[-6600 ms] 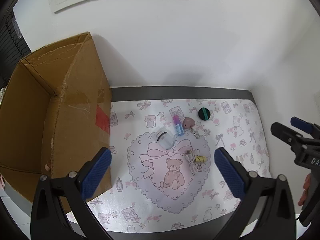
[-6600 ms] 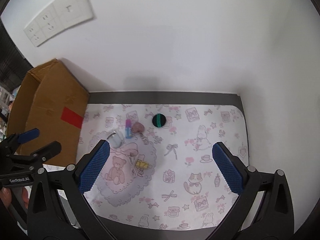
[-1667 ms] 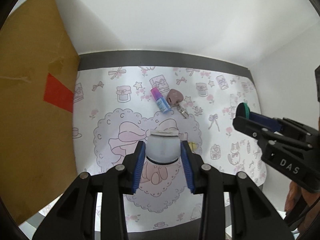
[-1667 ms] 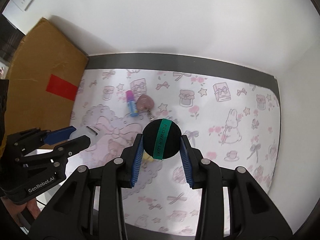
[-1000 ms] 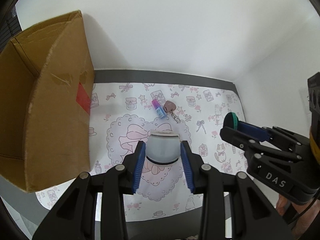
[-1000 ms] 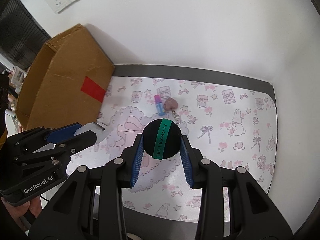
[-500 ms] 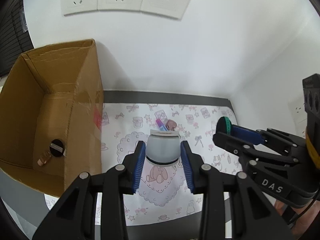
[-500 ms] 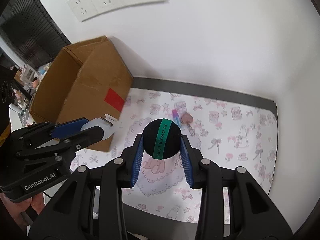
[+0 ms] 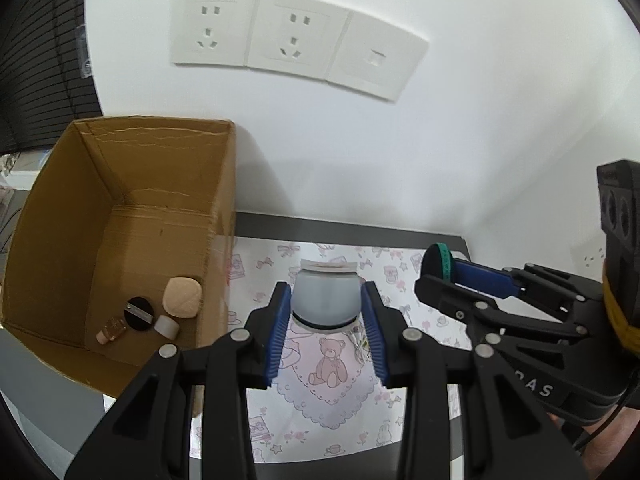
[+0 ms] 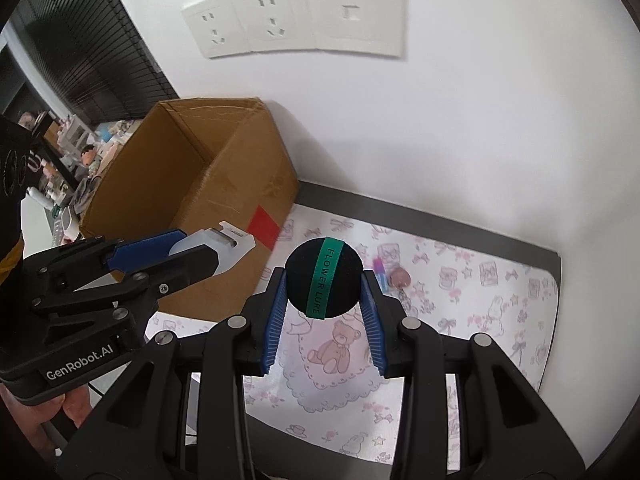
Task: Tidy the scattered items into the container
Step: 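Carry the black puff and clear cup over the box with both tools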
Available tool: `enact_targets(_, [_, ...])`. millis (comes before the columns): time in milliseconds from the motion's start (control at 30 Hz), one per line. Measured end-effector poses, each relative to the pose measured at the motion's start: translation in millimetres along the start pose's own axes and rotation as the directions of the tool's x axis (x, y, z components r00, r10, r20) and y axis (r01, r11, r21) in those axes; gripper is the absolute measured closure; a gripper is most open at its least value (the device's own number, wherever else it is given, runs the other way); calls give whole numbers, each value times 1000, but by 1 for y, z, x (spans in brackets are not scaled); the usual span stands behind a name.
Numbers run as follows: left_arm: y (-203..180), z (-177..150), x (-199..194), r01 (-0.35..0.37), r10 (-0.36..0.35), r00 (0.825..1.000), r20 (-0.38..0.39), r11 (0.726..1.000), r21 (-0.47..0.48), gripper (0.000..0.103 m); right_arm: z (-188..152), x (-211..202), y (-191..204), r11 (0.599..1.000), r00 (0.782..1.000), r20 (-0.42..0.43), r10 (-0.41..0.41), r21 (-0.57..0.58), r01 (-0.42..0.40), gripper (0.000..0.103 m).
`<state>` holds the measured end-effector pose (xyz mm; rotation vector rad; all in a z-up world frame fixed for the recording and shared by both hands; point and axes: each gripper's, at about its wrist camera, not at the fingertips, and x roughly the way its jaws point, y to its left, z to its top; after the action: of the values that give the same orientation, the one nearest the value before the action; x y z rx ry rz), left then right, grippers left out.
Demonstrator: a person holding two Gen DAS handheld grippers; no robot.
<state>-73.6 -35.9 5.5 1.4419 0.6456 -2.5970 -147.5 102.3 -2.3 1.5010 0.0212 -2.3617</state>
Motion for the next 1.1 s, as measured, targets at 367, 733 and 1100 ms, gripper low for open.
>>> enact_targets(367, [34,2,-21,-25,27,999,46,998,-51,68,24,3,31,997,1000,-1,17,-75,-17,66])
enact_targets(733, [75,1,-37,-49,57,996,74,993,-111,67,42,11,69,988,999,-7,38,-149,-39,66])
enact_targets(1100, [122,1,-52,-78,96,992,88,980,-183,68,56,27,108,975,997,-25,72,-210,-75,66])
